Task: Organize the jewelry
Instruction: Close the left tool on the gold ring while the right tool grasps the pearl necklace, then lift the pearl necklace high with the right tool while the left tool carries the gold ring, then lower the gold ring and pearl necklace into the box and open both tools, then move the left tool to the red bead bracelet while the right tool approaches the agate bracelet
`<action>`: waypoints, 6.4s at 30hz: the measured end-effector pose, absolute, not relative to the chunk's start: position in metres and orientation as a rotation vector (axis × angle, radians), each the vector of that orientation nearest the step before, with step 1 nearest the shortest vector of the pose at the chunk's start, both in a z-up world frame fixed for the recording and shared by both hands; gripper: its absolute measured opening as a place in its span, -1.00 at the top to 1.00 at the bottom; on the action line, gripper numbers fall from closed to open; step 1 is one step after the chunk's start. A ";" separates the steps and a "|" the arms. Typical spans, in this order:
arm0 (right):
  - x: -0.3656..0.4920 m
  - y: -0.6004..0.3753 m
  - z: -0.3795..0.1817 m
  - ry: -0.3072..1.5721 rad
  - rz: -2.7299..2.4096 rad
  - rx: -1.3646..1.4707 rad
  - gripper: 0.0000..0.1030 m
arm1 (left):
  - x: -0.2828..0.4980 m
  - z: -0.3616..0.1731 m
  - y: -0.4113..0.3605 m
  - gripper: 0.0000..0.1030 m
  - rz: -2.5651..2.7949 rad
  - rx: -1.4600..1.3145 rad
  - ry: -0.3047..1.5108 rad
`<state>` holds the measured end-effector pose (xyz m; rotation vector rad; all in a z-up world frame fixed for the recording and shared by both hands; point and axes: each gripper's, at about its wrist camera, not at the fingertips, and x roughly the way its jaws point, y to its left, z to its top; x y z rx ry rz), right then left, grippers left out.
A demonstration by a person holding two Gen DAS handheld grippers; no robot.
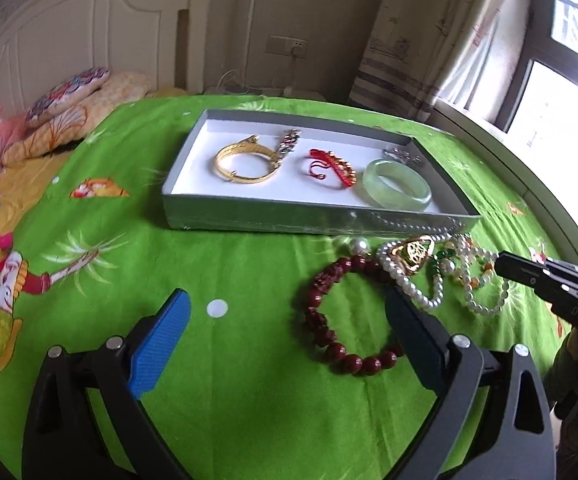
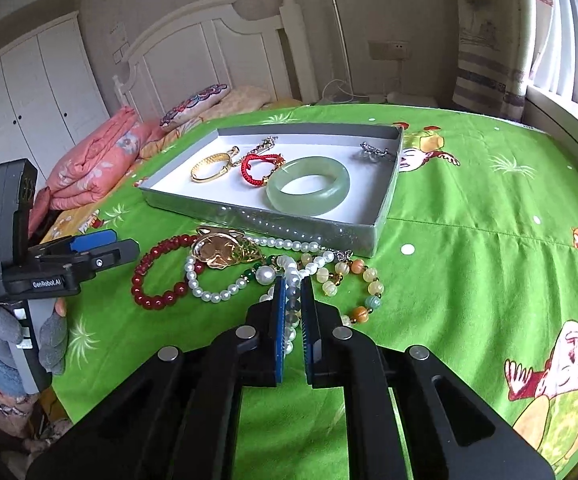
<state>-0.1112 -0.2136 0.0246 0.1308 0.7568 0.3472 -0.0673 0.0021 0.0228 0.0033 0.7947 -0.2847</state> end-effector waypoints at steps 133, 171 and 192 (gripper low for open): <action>-0.069 -0.239 0.062 0.700 0.279 0.126 -0.34 | -0.030 0.043 0.047 -0.95 -0.048 -0.056 0.766; -0.140 -0.227 0.024 0.688 0.494 0.098 -0.29 | -0.070 0.014 0.022 0.79 -0.299 -0.245 0.794; -0.090 -0.224 0.018 0.830 0.134 0.022 0.11 | -0.061 0.005 0.007 0.77 -0.249 -0.167 0.872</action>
